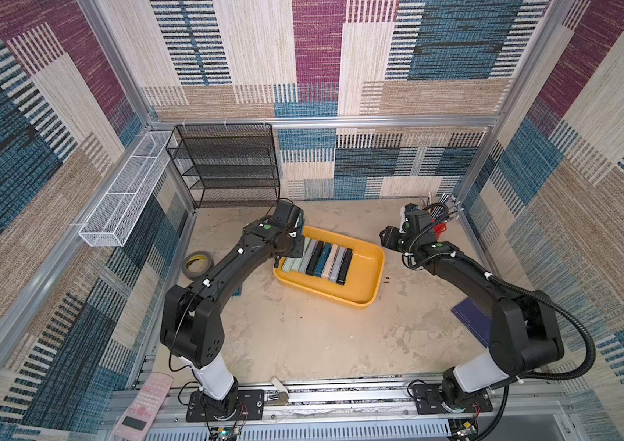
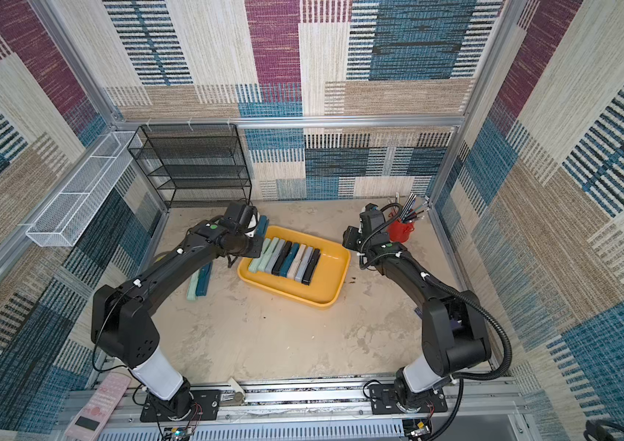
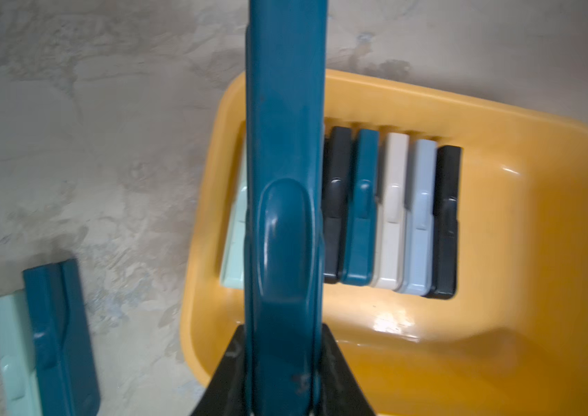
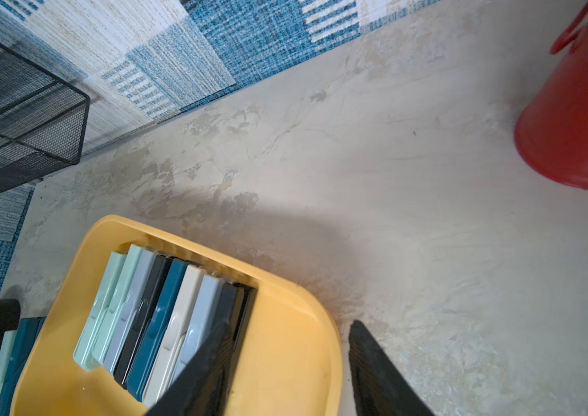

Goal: Put the pruning pliers into the storage box
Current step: Pick up the pruning pliers from the center of the board, then place the pruning pliers in the storage box.

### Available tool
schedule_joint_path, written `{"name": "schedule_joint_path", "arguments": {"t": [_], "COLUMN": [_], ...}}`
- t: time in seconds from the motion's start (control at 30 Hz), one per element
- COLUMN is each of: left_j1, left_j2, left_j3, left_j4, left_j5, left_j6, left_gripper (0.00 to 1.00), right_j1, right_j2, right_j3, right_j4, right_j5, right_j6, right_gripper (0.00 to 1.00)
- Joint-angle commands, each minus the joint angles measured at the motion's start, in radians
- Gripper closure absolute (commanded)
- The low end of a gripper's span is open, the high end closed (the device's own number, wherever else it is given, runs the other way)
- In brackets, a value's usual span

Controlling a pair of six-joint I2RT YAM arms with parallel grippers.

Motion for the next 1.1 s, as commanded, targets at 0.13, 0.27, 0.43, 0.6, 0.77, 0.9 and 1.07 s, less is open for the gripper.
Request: {"name": "schedule_joint_path", "arguments": {"t": [0.13, 0.27, 0.43, 0.6, 0.77, 0.9, 1.07], "left_j1": [-0.152, -0.24, -0.299, -0.334, -0.352, -0.356, -0.358], "left_j2": [0.11, 0.2, 0.289, 0.344, 0.4, 0.438, 0.48], "left_j3": [0.097, 0.171, 0.25, 0.275, 0.294, 0.31, 0.344], "left_j4": [-0.028, -0.029, -0.037, -0.035, -0.032, -0.031, -0.023], "left_j5": [0.064, 0.078, 0.087, 0.07, 0.059, 0.033, -0.001], "left_j6": [-0.06, -0.1, -0.167, -0.192, -0.223, -0.24, -0.245], "left_gripper": [0.8, 0.81, 0.81, 0.8, 0.8, 0.8, 0.79], "right_j1": [-0.046, -0.076, -0.098, -0.107, -0.111, -0.112, -0.114], "right_j2": [-0.1, -0.129, -0.165, -0.18, -0.171, -0.166, -0.16], "right_j3": [-0.078, -0.104, -0.135, -0.17, -0.181, -0.185, -0.196], "right_j4": [0.054, 0.054, 0.068, 0.079, 0.087, 0.092, 0.096], "right_j5": [0.001, -0.011, -0.022, -0.032, -0.051, -0.059, -0.066], "right_j6": [0.003, -0.003, 0.0, 0.005, 0.007, 0.004, 0.006], "right_gripper": [0.46, 0.46, 0.46, 0.47, 0.47, 0.47, 0.47]}}
